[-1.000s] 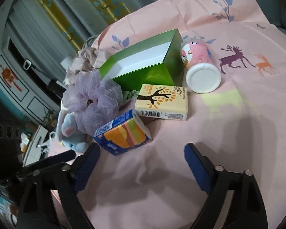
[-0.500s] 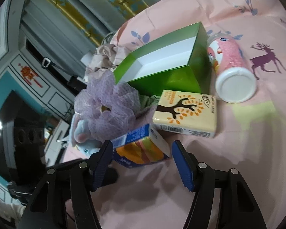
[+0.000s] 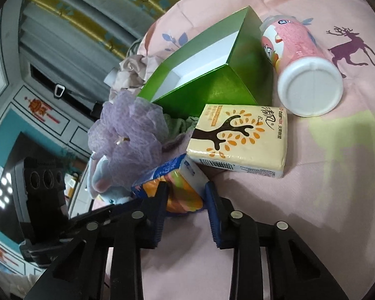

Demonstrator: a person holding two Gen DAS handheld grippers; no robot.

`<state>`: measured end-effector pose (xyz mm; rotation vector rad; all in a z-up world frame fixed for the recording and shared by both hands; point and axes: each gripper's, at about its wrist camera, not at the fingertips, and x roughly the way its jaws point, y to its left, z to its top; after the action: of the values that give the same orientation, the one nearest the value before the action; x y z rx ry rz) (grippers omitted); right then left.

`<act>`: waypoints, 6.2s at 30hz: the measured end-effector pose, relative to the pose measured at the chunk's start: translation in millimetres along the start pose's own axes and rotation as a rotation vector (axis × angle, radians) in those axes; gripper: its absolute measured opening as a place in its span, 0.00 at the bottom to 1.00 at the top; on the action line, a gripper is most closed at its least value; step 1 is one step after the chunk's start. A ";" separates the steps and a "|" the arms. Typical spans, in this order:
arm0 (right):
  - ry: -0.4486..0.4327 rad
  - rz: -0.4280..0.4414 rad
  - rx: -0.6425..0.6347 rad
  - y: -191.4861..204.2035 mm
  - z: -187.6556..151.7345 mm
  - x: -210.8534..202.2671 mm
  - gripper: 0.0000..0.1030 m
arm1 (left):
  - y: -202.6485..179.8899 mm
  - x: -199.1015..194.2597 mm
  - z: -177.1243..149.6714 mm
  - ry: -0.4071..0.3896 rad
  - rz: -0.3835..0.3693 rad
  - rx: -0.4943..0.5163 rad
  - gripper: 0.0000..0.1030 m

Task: Organize soft objects
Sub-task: 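Grasp the blue juice carton with the right gripper and lift it, then carry the carton over the green box and release it inside, then move the right gripper to the purple mesh bath puff and grasp it, then lift the purple bath puff and carry it over the green box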

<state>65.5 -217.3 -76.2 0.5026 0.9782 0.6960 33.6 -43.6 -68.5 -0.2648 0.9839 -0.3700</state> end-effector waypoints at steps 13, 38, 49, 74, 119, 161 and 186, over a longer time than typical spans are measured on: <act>-0.044 -0.075 -0.079 37.4 -16.8 -22.9 0.29 | -30.4 -43.8 -0.1 -0.120 0.025 0.129 0.30; -0.245 -0.102 -0.259 88.8 65.1 -37.6 0.29 | -27.1 -60.5 94.8 -0.231 0.062 0.173 0.30; -0.226 -0.155 -0.240 68.7 119.3 6.1 0.29 | -9.2 -20.0 142.4 -0.165 0.088 0.149 0.30; -0.228 -0.272 -0.087 29.8 72.1 -38.1 0.64 | 31.2 -96.9 108.4 -0.195 0.131 0.050 0.99; -0.112 -0.233 -0.289 78.7 0.8 17.7 0.65 | 14.1 -55.2 53.2 -0.134 0.052 0.161 0.89; -0.205 -0.148 -0.387 129.6 -9.1 -21.1 0.11 | -20.6 -109.7 38.5 -0.214 0.032 0.162 0.18; -0.326 -0.177 -0.448 155.3 20.8 -50.6 0.11 | -45.0 -126.9 77.8 -0.314 0.029 0.245 0.18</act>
<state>17.7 -150.0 66.4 0.1256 0.5291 0.6255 27.9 -27.1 86.0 -0.0816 0.6265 -0.4045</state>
